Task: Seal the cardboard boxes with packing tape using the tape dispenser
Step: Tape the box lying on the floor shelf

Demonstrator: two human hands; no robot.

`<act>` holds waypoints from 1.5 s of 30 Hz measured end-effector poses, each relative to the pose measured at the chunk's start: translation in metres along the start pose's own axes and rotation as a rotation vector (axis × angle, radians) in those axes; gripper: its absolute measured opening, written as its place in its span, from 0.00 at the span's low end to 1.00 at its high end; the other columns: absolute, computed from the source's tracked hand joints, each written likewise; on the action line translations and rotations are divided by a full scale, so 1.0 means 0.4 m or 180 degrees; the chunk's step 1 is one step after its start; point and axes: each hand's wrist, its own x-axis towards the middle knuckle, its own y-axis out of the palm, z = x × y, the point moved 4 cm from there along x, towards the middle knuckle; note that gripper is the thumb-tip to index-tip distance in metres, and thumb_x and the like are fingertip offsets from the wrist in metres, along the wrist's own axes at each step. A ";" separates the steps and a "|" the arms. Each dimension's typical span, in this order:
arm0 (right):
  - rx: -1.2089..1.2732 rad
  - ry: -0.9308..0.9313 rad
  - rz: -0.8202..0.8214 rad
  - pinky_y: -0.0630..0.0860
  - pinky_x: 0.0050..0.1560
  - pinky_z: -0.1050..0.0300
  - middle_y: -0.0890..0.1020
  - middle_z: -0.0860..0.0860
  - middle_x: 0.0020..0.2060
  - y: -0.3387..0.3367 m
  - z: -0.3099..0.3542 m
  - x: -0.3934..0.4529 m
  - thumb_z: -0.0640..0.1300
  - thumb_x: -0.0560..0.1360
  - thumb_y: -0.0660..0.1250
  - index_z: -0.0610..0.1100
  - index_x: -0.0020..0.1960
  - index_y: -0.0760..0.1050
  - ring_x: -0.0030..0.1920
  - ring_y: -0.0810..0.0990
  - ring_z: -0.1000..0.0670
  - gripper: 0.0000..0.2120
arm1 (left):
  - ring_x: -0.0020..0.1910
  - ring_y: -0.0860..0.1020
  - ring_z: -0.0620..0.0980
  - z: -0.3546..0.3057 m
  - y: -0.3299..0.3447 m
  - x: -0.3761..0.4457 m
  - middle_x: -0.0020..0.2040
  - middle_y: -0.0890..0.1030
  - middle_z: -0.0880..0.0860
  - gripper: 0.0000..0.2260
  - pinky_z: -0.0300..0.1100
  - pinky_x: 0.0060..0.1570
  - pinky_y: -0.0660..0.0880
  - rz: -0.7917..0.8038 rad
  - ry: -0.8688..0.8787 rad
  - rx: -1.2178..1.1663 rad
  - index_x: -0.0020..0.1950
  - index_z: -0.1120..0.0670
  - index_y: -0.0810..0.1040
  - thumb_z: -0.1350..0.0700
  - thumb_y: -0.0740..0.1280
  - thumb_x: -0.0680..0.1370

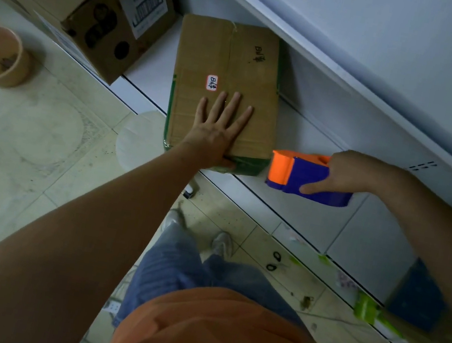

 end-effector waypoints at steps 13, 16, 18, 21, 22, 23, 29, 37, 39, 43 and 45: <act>0.0213 0.0297 -0.0488 0.62 0.21 0.70 0.71 0.49 0.39 -0.007 -0.054 -0.045 0.58 0.71 0.73 0.36 0.61 0.72 0.33 0.69 0.53 0.30 | 0.79 0.38 0.65 -0.005 -0.010 0.003 0.80 0.37 0.60 0.57 0.70 0.73 0.42 0.0151 -0.0020 -0.0158 0.80 0.49 0.34 0.30 0.70 0.69; -0.0499 0.0483 -0.0787 0.67 0.33 0.61 0.79 0.44 0.47 0.008 -0.030 0.004 0.71 0.67 0.68 0.42 0.57 0.75 0.41 0.73 0.47 0.35 | 0.79 0.38 0.65 -0.007 -0.011 0.010 0.81 0.37 0.59 0.53 0.70 0.73 0.42 0.0128 -0.0085 -0.0213 0.81 0.48 0.35 0.24 0.61 0.70; -0.0652 0.0587 -0.0935 0.68 0.35 0.59 0.78 0.46 0.42 0.030 -0.006 0.045 0.75 0.66 0.65 0.44 0.50 0.74 0.41 0.75 0.46 0.34 | 0.79 0.38 0.64 -0.010 -0.015 0.013 0.81 0.38 0.58 0.51 0.70 0.73 0.41 0.0136 -0.0173 -0.0289 0.81 0.47 0.37 0.20 0.52 0.68; -0.0513 0.1039 -0.1120 0.69 0.40 0.59 0.78 0.45 0.42 0.062 -0.021 0.076 0.71 0.71 0.64 0.43 0.51 0.77 0.45 0.80 0.43 0.30 | 0.79 0.37 0.63 -0.005 -0.015 0.015 0.81 0.38 0.56 0.49 0.69 0.73 0.38 0.0163 -0.0318 -0.0517 0.81 0.46 0.39 0.19 0.45 0.68; -0.0351 0.1239 -0.1090 0.69 0.42 0.57 0.80 0.43 0.46 0.079 -0.051 0.076 0.68 0.72 0.64 0.41 0.54 0.78 0.48 0.81 0.42 0.30 | 0.79 0.37 0.62 -0.007 -0.013 0.013 0.81 0.38 0.56 0.49 0.69 0.73 0.38 0.0155 -0.0340 -0.0546 0.81 0.46 0.40 0.19 0.44 0.68; -0.0166 0.1361 -0.1077 0.69 0.43 0.56 0.81 0.42 0.50 0.095 -0.086 0.080 0.67 0.72 0.65 0.40 0.57 0.77 0.50 0.81 0.42 0.31 | 0.79 0.38 0.62 -0.007 -0.009 0.013 0.81 0.39 0.56 0.48 0.70 0.73 0.39 0.0071 -0.0356 -0.0527 0.81 0.46 0.41 0.20 0.44 0.69; -0.0071 0.1129 -0.1246 0.66 0.36 0.58 0.78 0.44 0.40 0.133 -0.126 0.071 0.73 0.68 0.65 0.41 0.46 0.75 0.42 0.79 0.44 0.33 | 0.79 0.39 0.65 -0.026 -0.024 0.031 0.81 0.40 0.57 0.50 0.73 0.70 0.40 0.0085 -0.0481 -0.0405 0.81 0.47 0.45 0.18 0.45 0.67; 0.0184 0.0794 -0.1586 0.69 0.36 0.58 0.76 0.48 0.38 0.169 -0.112 0.055 0.73 0.69 0.64 0.44 0.46 0.74 0.39 0.77 0.46 0.31 | 0.75 0.35 0.73 -0.164 -0.024 0.068 0.78 0.35 0.68 0.60 0.79 0.66 0.43 0.0394 -0.1339 -0.0400 0.79 0.61 0.35 0.23 0.61 0.67; 0.0230 0.0752 -0.1589 0.68 0.35 0.58 0.75 0.49 0.38 0.188 -0.127 0.050 0.73 0.69 0.64 0.45 0.47 0.73 0.38 0.75 0.48 0.31 | 0.75 0.36 0.73 -0.190 -0.023 0.078 0.78 0.35 0.68 0.60 0.78 0.67 0.43 0.0318 -0.1575 -0.0504 0.79 0.63 0.36 0.26 0.65 0.68; 0.0162 0.0697 -0.1590 0.68 0.37 0.58 0.73 0.50 0.36 0.215 -0.145 0.043 0.73 0.70 0.62 0.47 0.45 0.68 0.37 0.73 0.49 0.28 | 0.75 0.35 0.73 -0.232 -0.036 0.114 0.78 0.36 0.68 0.56 0.77 0.68 0.43 0.0267 -0.2033 -0.0724 0.79 0.64 0.36 0.37 0.69 0.71; 0.0094 0.0680 -0.1632 0.68 0.36 0.58 0.72 0.51 0.32 0.222 -0.143 0.036 0.73 0.71 0.60 0.47 0.44 0.67 0.36 0.73 0.49 0.28 | 0.75 0.35 0.73 -0.239 -0.043 0.135 0.78 0.35 0.68 0.53 0.77 0.68 0.42 0.0289 -0.2201 -0.0846 0.79 0.61 0.35 0.42 0.70 0.73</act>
